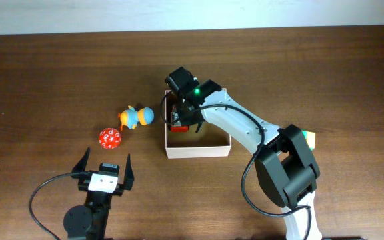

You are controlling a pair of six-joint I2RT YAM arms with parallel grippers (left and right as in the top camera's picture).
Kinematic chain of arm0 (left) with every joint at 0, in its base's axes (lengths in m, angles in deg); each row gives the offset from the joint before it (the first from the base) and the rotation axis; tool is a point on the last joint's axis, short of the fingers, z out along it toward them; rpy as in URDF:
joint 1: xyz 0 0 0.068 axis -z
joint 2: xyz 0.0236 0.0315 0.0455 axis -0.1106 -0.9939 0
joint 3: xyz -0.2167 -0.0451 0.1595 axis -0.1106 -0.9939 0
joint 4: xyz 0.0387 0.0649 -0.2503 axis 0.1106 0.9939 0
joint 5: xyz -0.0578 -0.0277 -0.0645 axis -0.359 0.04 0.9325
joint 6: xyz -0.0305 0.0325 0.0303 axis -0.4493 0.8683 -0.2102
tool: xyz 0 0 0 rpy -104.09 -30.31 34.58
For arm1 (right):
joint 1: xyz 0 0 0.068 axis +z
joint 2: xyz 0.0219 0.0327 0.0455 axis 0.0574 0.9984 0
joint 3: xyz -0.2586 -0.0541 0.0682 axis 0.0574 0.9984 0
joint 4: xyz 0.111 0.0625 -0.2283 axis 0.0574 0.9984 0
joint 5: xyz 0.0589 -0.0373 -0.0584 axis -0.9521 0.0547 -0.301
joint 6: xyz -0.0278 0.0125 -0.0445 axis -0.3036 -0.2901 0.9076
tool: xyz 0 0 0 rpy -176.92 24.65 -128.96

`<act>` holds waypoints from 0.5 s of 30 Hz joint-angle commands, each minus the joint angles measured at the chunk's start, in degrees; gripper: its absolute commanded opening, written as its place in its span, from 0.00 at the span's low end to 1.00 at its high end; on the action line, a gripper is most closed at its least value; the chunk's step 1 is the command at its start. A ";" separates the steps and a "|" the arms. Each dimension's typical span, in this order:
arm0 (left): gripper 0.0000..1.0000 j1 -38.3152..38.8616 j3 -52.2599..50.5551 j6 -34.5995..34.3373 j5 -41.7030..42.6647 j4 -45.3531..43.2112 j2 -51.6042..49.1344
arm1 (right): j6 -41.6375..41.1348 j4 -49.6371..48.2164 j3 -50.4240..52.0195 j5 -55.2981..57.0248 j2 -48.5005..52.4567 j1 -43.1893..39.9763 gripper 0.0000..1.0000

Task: Pack container
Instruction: 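Adjust the truck inside the box and open the right gripper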

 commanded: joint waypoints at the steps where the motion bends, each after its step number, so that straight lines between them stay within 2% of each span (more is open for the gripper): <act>1: 0.99 0.28 -0.39 0.68 -0.24 0.02 0.44 | 1.55 -1.27 0.20 -0.42 0.20 0.00 0.21; 15: 0.99 0.28 -0.39 0.68 -0.24 0.02 0.44 | 5.27 -3.30 0.20 -3.98 0.20 0.00 0.21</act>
